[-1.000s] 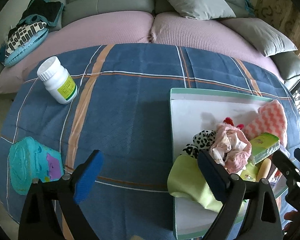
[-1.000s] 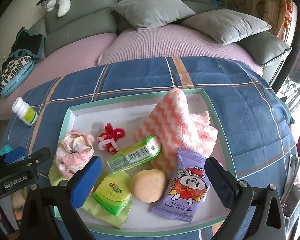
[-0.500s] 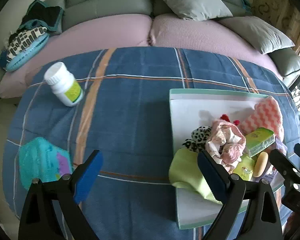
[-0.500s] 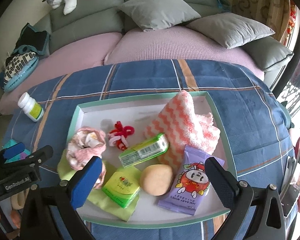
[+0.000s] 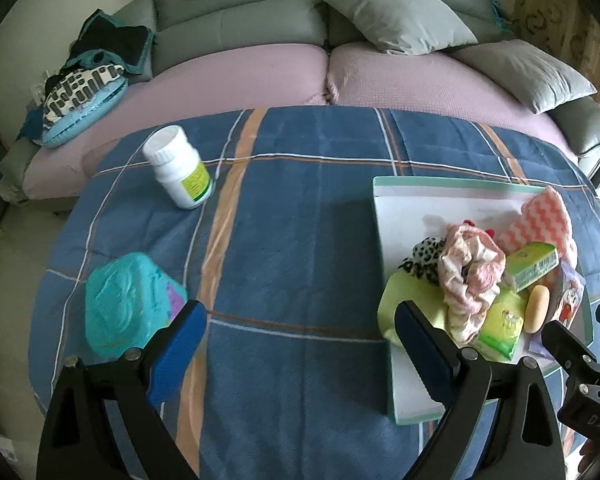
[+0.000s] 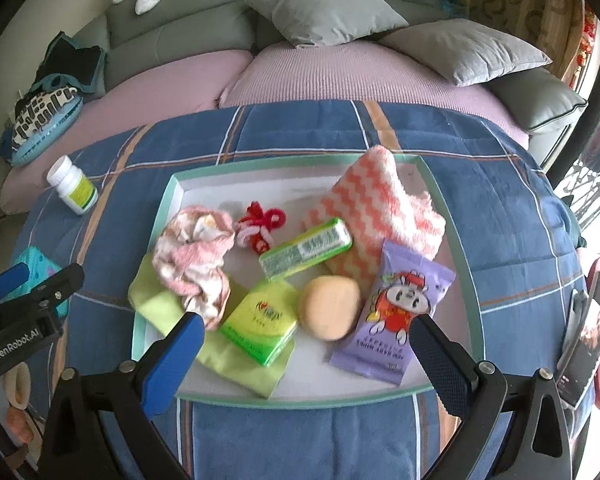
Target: Organize soft objects
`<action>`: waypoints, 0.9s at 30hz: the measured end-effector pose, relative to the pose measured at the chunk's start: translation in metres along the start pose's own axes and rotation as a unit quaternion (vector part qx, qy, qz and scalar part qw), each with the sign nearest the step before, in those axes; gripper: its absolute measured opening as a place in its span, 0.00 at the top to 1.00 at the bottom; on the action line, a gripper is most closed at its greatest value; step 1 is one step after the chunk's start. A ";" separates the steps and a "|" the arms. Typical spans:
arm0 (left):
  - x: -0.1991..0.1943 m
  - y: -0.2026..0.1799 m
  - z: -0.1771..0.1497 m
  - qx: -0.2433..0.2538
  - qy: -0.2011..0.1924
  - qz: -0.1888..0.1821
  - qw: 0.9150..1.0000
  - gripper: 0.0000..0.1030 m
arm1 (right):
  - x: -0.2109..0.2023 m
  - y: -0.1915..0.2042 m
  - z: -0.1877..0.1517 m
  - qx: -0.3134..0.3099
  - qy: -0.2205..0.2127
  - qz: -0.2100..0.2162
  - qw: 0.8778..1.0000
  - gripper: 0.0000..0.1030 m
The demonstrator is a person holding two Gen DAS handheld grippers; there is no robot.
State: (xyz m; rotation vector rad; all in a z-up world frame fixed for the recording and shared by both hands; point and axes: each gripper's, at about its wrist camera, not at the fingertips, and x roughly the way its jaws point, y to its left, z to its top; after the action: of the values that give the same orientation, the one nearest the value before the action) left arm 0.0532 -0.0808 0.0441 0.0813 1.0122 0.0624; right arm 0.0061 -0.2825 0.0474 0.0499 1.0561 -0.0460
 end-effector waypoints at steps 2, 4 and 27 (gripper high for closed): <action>-0.004 0.003 -0.003 -0.001 -0.001 0.004 1.000 0.07 | -0.003 0.003 -0.004 -0.004 0.002 -0.002 1.000 0.00; -0.009 0.006 -0.007 -0.003 -0.005 0.009 1.000 0.07 | -0.006 0.005 -0.008 -0.007 0.004 -0.002 1.000 0.00; -0.039 0.036 -0.058 0.015 -0.007 0.043 0.999 0.07 | -0.033 0.031 -0.044 -0.019 0.013 0.007 1.000 0.00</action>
State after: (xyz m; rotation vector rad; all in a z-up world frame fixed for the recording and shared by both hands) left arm -0.0171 -0.0466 0.0503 0.1530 0.9961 0.1241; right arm -0.0462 -0.2481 0.0548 0.0231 1.0824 -0.0136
